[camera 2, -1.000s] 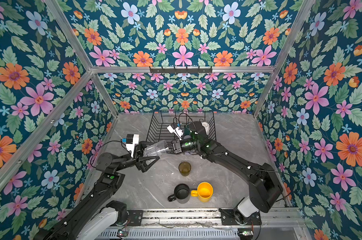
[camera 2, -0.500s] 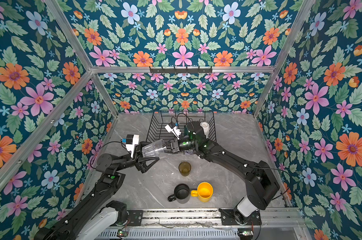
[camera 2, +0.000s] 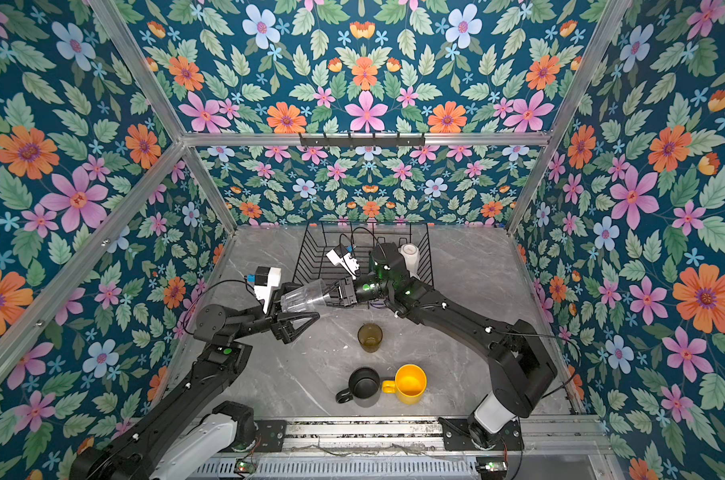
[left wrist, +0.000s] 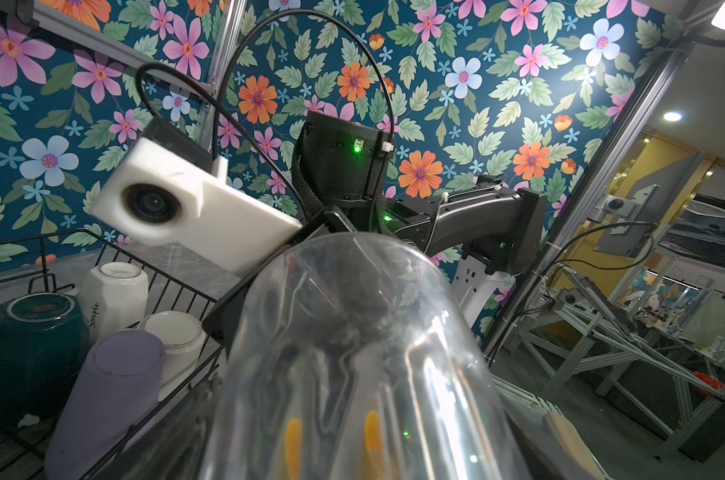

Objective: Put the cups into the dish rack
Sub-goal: 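Close the left gripper on the clear glass held by the right gripper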

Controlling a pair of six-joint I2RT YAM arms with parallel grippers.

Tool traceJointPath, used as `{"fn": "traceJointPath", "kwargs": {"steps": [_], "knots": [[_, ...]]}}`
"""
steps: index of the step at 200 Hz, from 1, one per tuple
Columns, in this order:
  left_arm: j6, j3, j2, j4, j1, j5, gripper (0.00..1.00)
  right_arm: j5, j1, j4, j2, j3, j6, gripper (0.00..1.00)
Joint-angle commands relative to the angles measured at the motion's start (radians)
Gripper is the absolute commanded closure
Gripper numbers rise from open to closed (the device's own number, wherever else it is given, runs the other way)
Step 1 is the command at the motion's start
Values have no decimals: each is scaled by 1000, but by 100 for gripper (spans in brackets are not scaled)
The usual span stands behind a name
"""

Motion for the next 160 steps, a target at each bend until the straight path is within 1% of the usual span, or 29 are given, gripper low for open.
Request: {"fn": "traceJointPath", "kwargs": {"steps": [1, 36, 61, 87, 101, 117, 126, 141, 160], "knots": [[-8, 6, 0, 42, 1, 23, 8, -20, 3, 46, 4, 7, 4, 100], [-11, 6, 3, 42, 1, 25, 18, -23, 3, 51, 10, 9, 11, 100], [-17, 13, 8, 42, 1, 31, 33, -22, 3, 50, 11, 9, 11, 100], [-18, 18, 5, 43, 0, 26, 54, -19, 3, 44, 10, 10, 14, 100], [-18, 19, 1, 43, 2, 24, 68, -15, 3, 42, 10, 10, 16, 93], [-18, 20, -1, 42, 0, 22, 86, -13, 3, 40, 8, 10, 14, 90], [-17, 22, -5, 39, 2, 18, 94, -13, 3, 36, 7, 10, 14, 89], [-14, 25, -7, 33, 1, 15, 100, -12, 3, 33, 7, 10, 14, 85], [-9, 27, -13, 28, 1, 11, 100, -6, 2, 25, 3, 10, 11, 78]]}}
